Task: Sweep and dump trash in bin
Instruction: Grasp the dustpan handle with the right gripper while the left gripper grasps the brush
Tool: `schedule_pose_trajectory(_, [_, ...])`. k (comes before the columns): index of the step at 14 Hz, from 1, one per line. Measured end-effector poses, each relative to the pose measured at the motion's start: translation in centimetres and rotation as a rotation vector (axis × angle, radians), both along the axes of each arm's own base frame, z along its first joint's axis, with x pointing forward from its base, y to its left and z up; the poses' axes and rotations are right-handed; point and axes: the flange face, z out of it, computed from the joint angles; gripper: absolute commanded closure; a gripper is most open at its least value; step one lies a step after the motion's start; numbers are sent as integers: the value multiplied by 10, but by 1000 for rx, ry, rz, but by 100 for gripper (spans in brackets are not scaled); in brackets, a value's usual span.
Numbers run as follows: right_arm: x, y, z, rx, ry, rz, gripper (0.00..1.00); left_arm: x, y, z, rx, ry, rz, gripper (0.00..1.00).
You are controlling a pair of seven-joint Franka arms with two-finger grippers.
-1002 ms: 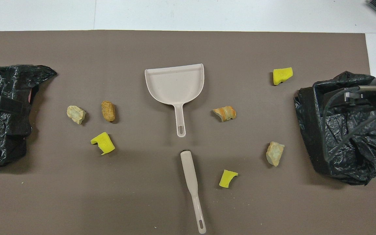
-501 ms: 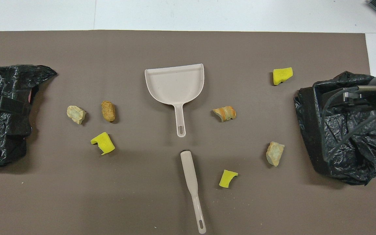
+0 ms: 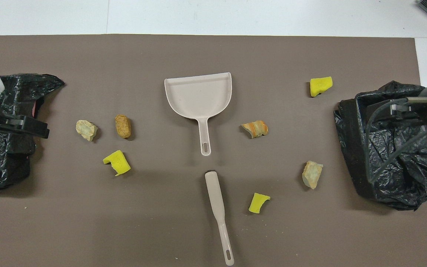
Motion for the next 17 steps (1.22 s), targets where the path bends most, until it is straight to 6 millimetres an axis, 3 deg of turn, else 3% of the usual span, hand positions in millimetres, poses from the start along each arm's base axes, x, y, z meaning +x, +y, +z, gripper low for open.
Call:
schedule_pose_trajectory(4, [11,12,-15,6,-24,20,0,-33,-83,-32,12,8,17,0])
schedule_pose_trajectory(6, [23,33,-31,15,-33,49,0,-54,-128,-45,3,13,20,0])
schedule_pose_trajectory(9, [39,98,-67,38,-51,73,0,-93,-193,-77,-1,23,31,0])
schedule_pose_trajectory(13, [48,202,-139,61,-38,118,0,-161,-278,-125,-11,-12,48,0])
schedule_pose_trajectory(15, [46,237,-166,60,-21,131,0,-189,-303,-149,-23,-28,58,0])
schedule_pose_trajectory(17, [37,266,-179,64,-18,136,0,-214,-321,-167,-39,-45,61,0])
